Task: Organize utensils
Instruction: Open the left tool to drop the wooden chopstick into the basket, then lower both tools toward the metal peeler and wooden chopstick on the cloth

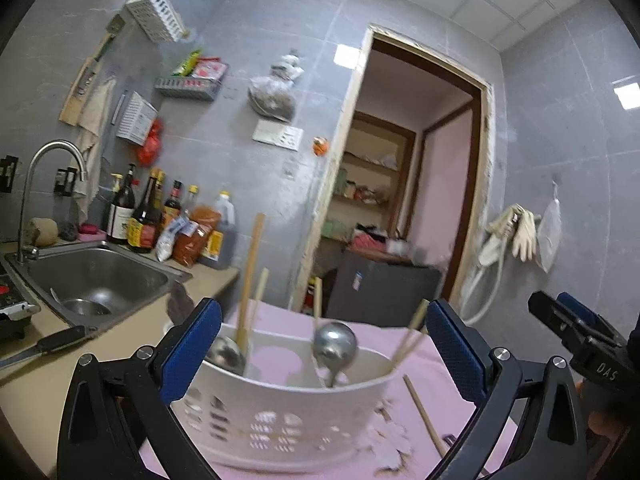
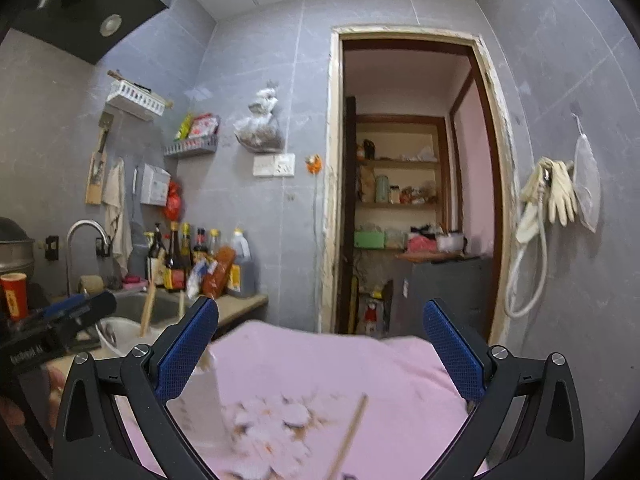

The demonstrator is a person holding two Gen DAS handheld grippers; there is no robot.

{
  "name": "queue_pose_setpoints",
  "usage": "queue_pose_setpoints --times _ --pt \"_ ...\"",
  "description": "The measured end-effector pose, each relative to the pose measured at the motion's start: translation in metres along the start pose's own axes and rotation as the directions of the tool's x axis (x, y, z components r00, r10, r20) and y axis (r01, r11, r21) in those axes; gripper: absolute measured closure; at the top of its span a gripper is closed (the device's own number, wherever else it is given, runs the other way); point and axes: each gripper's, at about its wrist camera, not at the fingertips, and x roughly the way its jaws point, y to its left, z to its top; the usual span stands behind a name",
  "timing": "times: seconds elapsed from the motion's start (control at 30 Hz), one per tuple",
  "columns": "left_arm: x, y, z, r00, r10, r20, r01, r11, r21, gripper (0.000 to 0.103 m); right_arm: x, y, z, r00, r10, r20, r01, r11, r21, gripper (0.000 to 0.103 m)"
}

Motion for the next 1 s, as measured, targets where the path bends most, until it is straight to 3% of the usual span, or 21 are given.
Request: queue_pose_setpoints --times 0.37,0.5,0.63,0.7,0.8,1.0 --pt "-0.016 -0.039 -0.008 0.993 -0.079 -0.091 0.084 0.995 0.053 0.003 -0.023 -0.047 -0.036 0.976 -0.064 -0.208 0.070 0.997 0.019 0.000" --pt "-0.015 -0.049 -0.020 0.974 -0.139 -0.180 0.147 0.988 0.035 0.003 -0.032 -0.053 -0.048 0.961 -0.063 -0.268 0.063 0.998 -0.008 0.000" --pt "-0.006 -0.061 -0.033 0.938 -0.177 -0.297 0.194 0.981 0.029 0.003 -0.037 -0.053 -0.062 0.936 -0.045 -0.348 0.034 0.999 -0.037 0.000" --pt "-0.002 -0.067 -0.042 0.926 -0.164 -0.339 0.194 0.980 0.055 0.003 -0.038 -0.055 -0.069 0.923 -0.028 -0.383 0.017 0.999 -0.033 0.000" --pt "0.010 -0.076 -0.058 0.894 -0.122 -0.430 0.185 0.977 0.106 0.003 -0.038 -0.055 -0.079 0.901 -0.010 -0.433 -0.003 1.000 -0.031 0.000" --pt "0.036 -0.081 -0.093 0.774 -0.074 -0.629 0.186 0.976 0.115 0.003 -0.034 -0.057 -0.102 0.842 0.017 -0.539 -0.037 0.999 -0.027 0.000"
